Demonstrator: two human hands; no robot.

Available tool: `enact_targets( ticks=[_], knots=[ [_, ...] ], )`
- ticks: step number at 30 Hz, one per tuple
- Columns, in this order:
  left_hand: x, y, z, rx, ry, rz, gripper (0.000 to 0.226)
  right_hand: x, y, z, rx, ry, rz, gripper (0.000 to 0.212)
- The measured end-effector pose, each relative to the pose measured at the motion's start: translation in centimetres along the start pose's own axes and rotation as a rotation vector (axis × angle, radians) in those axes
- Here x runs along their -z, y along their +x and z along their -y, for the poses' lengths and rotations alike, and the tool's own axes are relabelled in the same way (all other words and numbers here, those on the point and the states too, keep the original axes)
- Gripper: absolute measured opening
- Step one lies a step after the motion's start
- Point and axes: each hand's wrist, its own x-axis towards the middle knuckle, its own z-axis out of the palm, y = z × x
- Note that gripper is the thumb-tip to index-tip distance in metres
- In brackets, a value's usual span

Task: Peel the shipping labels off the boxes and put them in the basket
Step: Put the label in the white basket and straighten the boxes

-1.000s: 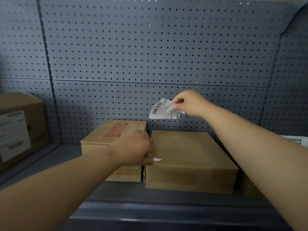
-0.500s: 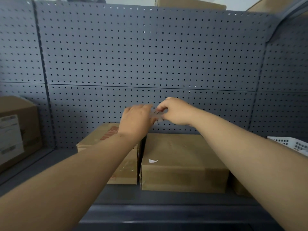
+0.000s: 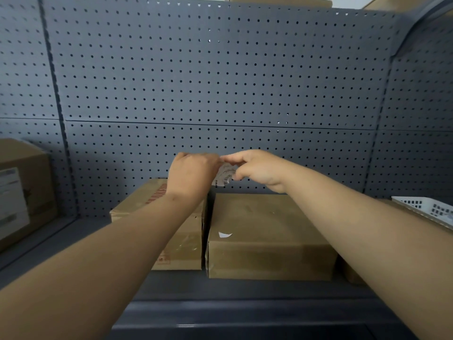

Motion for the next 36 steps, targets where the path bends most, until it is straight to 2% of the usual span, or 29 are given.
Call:
enact_targets(
  ticks=[2,4,5,6,9,11,16,19,23,26,29,36],
  knots=[
    [0.4,0.4,0.6,-0.033,0.071,-0.013,0.030,-0.5,0.5,-0.8,0.023,0.128,-0.063,0.062],
    [0.7,0.6,1.8,-0.033,0.090,-0.025,0.036,-0.5,0.8,-1.7,0.009,0.263,-0.206,0.060],
    [1.0,0.6,2.6,-0.024,0.105,-0.025,0.038,-0.4,0.7,-2.1,0.016,0.252,-0.259,0.055],
    [1.1,0.6,3.4,-0.013,0.133,-0.019,0.039,-0.3,0.3,-2.4,0.045,0.130,-0.251,0.048],
    [1.5,0.1,4.9,0.010,0.214,0.052,0.030,-1.3,-0.8,-2.8,0.168,-0.453,0.056,0.028],
    [1.7,-0.3,5.0,0.007,0.257,0.070,0.030,-2.4,-1.1,-2.9,0.185,-0.590,0.211,0.024],
    [1.3,-1.4,4.9,-0.043,0.318,0.114,0.043,-3.4,-1.4,-3.9,0.192,-0.722,0.321,0.024],
    [1.1,-1.7,4.9,-0.053,0.259,0.112,0.045,-3.6,-1.4,-4.5,0.224,-0.758,0.311,0.025],
    [0.5,-2.0,4.6,-0.050,0.274,0.155,0.037,-3.8,-1.8,-4.7,0.303,-0.782,0.279,0.026],
    [0.4,-2.0,4.1,-0.071,0.254,0.121,0.039,-4.0,-2.1,-4.7,0.377,-0.830,0.265,0.026],
    [-0.2,-2.0,4.1,-0.101,0.208,0.053,0.024,-4.2,-2.1,-4.5,0.409,-0.874,0.255,0.026],
    [-1.2,-2.2,4.0,-0.130,0.144,-0.036,0.028,-4.2,-1.7,-4.0,0.309,-0.768,0.171,0.020]
  ],
)
